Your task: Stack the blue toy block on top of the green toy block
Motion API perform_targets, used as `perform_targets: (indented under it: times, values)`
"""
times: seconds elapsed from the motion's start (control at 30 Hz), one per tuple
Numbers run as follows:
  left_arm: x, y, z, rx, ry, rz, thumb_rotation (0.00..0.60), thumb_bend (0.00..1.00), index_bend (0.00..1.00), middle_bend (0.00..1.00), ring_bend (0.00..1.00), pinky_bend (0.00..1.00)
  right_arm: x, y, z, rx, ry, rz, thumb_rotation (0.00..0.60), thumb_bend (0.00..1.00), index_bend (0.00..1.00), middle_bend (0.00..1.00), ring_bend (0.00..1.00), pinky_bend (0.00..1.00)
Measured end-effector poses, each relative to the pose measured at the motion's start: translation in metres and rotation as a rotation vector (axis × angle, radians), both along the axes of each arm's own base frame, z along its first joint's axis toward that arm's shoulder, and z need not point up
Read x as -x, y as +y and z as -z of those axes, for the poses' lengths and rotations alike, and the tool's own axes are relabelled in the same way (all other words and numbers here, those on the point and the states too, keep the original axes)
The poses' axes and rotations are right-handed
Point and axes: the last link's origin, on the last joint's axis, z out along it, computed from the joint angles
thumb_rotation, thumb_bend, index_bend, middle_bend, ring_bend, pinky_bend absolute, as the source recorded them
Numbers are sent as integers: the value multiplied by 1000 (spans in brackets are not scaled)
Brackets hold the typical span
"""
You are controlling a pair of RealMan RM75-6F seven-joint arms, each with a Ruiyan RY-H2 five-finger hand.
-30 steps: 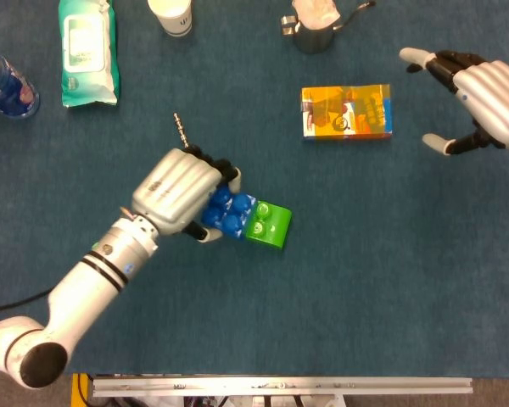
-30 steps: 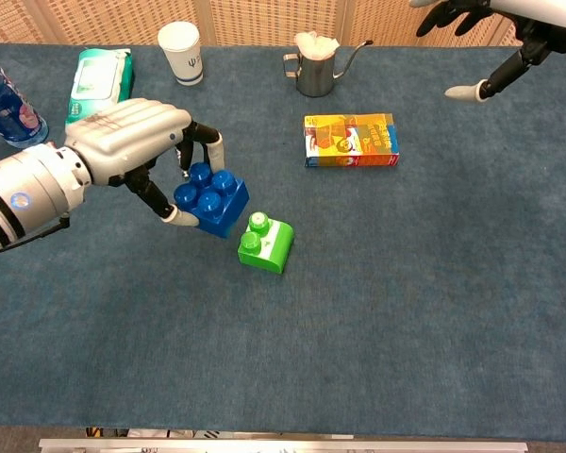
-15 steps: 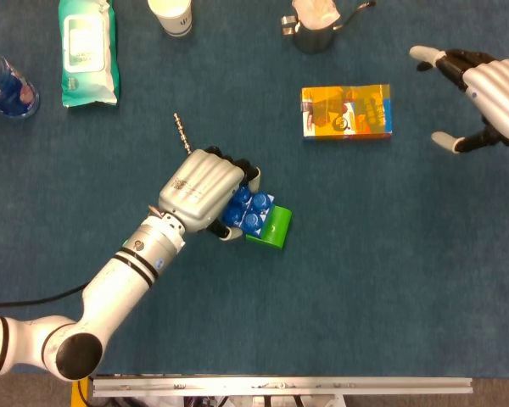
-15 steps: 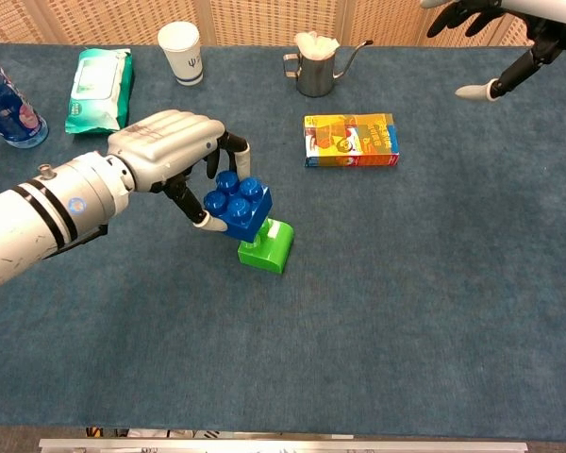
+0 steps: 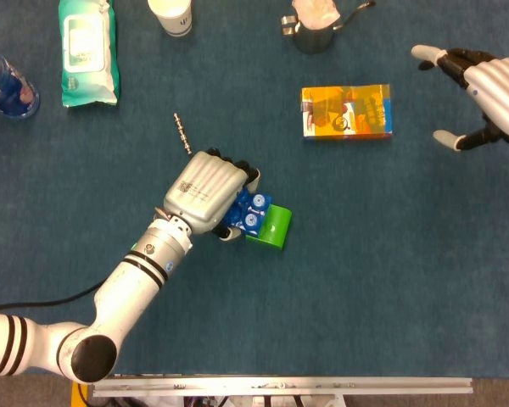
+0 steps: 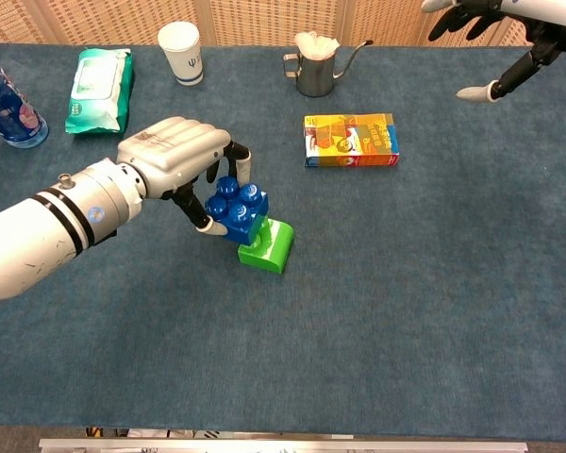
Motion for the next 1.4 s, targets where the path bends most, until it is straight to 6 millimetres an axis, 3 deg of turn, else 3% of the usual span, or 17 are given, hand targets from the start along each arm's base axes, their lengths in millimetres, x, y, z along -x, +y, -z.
perform_targets:
  times: [0.6,1.4]
  values:
    - [-23,-9,10,12,-10,-5,600,140,467,537,445,327,3,-1,1,-10,2,2,600,207,100,233,157,196]
    - [-30,-12,26,-34,17,-48,600,140,467,538,445,337,10,-3,-3,-12,3,11,600,207,100,233,157,196]
